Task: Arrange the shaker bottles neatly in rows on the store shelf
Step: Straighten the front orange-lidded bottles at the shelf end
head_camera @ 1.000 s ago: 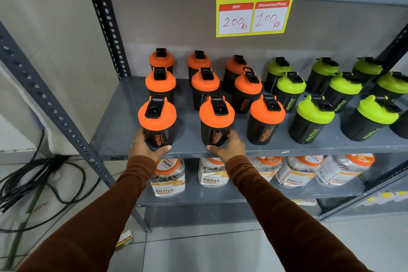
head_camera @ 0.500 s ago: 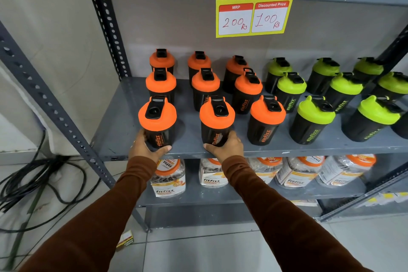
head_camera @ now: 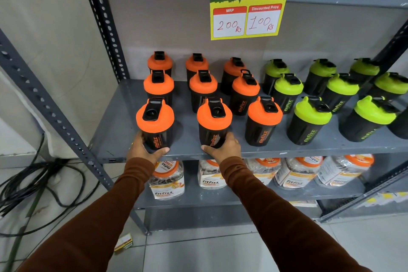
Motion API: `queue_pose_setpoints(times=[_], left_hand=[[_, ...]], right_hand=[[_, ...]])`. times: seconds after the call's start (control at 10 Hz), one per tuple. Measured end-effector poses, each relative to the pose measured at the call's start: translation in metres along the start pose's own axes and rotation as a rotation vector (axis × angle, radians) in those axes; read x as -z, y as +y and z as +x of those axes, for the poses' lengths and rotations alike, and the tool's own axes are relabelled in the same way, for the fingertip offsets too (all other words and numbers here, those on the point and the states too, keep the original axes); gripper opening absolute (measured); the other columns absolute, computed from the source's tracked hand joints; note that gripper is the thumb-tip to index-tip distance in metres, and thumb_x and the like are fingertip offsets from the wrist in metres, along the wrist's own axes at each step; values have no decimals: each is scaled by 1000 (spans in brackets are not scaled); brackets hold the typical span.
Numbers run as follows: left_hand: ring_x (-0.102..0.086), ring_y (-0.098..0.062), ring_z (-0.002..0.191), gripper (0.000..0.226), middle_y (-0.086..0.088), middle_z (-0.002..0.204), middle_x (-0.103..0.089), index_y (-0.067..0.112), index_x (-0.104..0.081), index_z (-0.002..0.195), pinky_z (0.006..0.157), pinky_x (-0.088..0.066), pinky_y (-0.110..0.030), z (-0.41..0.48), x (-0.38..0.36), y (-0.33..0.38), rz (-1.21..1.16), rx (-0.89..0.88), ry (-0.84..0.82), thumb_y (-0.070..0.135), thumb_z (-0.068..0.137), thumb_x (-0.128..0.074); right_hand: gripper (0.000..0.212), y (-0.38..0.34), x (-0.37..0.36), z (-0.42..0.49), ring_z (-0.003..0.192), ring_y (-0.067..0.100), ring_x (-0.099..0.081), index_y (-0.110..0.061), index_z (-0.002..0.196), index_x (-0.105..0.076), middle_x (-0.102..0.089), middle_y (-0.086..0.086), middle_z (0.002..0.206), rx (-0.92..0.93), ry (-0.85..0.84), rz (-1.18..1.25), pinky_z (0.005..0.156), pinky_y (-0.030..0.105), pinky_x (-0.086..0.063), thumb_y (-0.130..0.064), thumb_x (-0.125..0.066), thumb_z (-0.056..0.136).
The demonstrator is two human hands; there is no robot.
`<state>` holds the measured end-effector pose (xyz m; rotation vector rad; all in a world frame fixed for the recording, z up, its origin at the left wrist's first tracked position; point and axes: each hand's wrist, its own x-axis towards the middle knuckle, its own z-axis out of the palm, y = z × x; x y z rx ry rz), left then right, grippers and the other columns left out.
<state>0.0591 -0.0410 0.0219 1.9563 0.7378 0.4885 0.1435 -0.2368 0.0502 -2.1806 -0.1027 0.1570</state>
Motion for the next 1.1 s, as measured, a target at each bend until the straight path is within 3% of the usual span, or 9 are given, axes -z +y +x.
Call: queue_pose_setpoints(times=[0.6,0.8,0.9,1.0,1.1], left_hand=[[-46,-34,123,88,-14,134,-51,14,-34,132,104,-38,-52,-9,1,-2,-1,-61,27,16,59,-83],[-38,-37,128,80,-21,140,-41,5,-29,138,107,-34,-49,-52,-11,-14,324,-91,140,20,73,-73],[-29,-36,135,70,-20,147,-32,1,-34,136,111,-25,-48,-79,-19,-12,427,-184,152,17,77,-68],[-36,-37,129,55,-23,139,-42,2,-45,126,109,-24,-47,-93,-25,3,566,-414,200,22,77,-61],[-33,-31,124,49,-23,129,-53,7,-43,120,109,-13,-37,-88,-20,44,583,-748,271,35,80,-43]], right_hand=[[69,11,-2,7,118,33,-51,-5,117,-48,-57,17,125,38,-14,-12,103,41,-43,-26,-84,62],[76,21,7,-9,129,31,-41,-7,132,-40,-48,16,136,109,-106,-73,110,38,-36,-26,-79,70],[78,27,20,-41,138,29,-30,-9,142,-26,-33,15,149,239,-218,-190,116,37,-26,-32,-69,80],[69,34,43,-95,141,23,-26,-13,143,-25,-30,10,152,538,-335,-278,117,35,-25,-43,-54,87],[48,45,73,-143,128,2,-42,-24,127,-49,-56,-4,135,828,-345,-250,108,15,-33,-52,-43,89]])
